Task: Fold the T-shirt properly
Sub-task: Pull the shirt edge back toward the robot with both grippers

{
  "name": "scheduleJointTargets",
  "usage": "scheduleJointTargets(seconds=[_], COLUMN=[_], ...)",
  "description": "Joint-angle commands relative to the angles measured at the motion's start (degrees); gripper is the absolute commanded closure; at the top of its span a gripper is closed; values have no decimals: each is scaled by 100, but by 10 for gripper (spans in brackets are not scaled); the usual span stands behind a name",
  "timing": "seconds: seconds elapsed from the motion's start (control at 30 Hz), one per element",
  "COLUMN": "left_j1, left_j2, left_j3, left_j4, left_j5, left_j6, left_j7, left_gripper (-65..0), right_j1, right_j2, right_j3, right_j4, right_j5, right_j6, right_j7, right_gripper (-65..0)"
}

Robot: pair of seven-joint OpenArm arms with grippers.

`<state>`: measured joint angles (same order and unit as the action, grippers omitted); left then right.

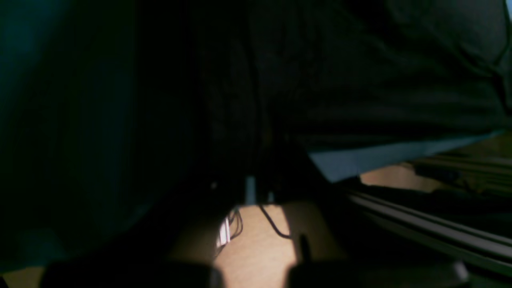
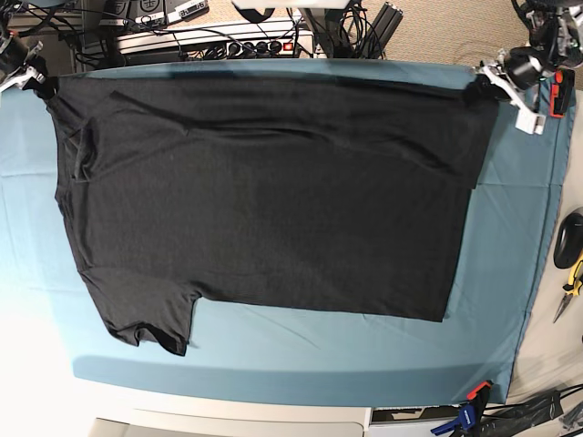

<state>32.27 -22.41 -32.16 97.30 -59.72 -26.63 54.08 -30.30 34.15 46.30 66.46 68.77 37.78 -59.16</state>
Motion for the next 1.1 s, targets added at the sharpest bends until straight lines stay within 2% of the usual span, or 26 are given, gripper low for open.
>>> scheduleJointTargets(seconds=[0.0, 0.37, 0.77, 0.8, 0.87, 0.93, 0.97, 1.07], left_j1=[46, 101, 122, 125, 125, 125, 127, 127], left_j2=[-107, 131, 129, 131, 129, 129, 129, 129], left_j3=[-76, -70, -70, -70, -70, -70, -70, -70], left_j4=[81, 81, 81, 81, 81, 81, 81, 81], left_j5=[-39, -85, -72, -52, -52, -50, -52, -52], left_j6=[9, -24, -42, -48, -46, -46, -46, -48], left_j7=[-17, 13, 13, 13, 13, 13, 15, 39], left_gripper=[0, 0, 0, 0, -3, -67, -102, -173], right_j1=[-15, 0, -2, -2, -2, -2, -2, 0], right_j2=[221, 267, 267, 267, 267, 267, 267, 267], right_j3=[57, 57, 57, 57, 57, 57, 57, 57], right_j4=[63, 63, 63, 63, 63, 63, 63, 63], right_j5=[-22, -20, -92, -92, -90, -122, -179, -382], right_j6=[-4, -7, -4, -4, -4, -4, -2, -4], right_j7=[133, 162, 240, 245, 293, 391, 444, 568], right_gripper=[0, 0, 0, -9, -115, -203, -224, -226])
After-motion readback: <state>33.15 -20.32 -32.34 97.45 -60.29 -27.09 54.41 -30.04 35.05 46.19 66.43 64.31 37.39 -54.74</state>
